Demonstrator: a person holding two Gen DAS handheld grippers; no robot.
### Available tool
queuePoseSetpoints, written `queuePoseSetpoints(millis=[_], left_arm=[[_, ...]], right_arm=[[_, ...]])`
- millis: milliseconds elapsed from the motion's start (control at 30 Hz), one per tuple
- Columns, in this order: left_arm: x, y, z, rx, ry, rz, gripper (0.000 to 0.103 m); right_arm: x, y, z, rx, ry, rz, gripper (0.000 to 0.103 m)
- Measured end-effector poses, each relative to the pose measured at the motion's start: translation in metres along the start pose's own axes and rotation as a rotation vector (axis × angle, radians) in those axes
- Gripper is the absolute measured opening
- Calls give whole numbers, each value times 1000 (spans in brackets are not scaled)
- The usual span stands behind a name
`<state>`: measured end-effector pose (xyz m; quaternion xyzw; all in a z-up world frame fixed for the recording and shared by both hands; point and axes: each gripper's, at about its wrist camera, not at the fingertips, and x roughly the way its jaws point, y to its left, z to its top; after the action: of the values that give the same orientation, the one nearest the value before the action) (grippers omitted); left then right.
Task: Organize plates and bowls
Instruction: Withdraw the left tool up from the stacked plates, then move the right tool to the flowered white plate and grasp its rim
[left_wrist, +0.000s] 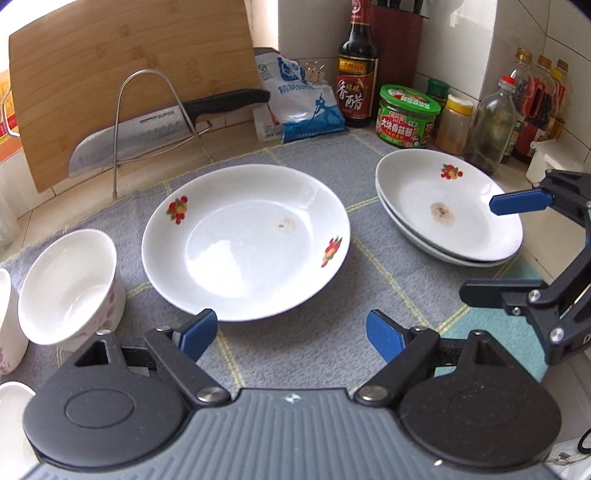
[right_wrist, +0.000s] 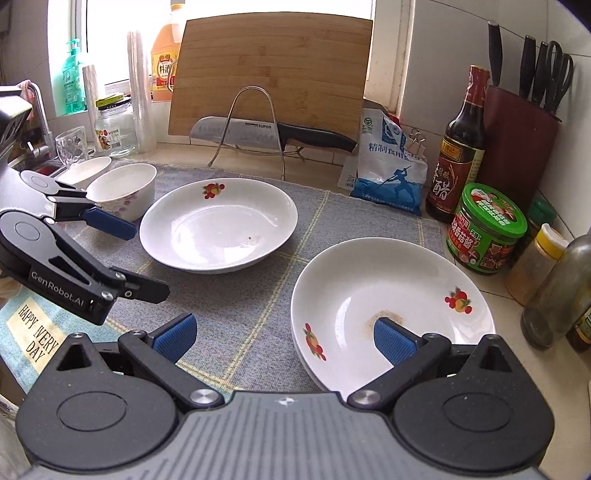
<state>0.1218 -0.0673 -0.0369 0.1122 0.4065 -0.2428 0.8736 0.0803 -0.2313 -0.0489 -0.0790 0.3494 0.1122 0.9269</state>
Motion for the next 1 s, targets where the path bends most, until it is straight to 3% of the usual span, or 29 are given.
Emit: queuePoseSetpoints(millis=[367,533,667,1000], left_arm=[[27,23,-25,-23,11,32,89],[36,23,-22,-23,0,37,103],[42,23,-17,-23,-20,33,103],[50,24,-8,-43,-37,47,103]], right_arm=[[10,25,13,-28,52,-4,103],[14,24,16,-28,63,0,103],[23,23,23,-34,66,26,103],[71,13,72,-118,77,100,103]])
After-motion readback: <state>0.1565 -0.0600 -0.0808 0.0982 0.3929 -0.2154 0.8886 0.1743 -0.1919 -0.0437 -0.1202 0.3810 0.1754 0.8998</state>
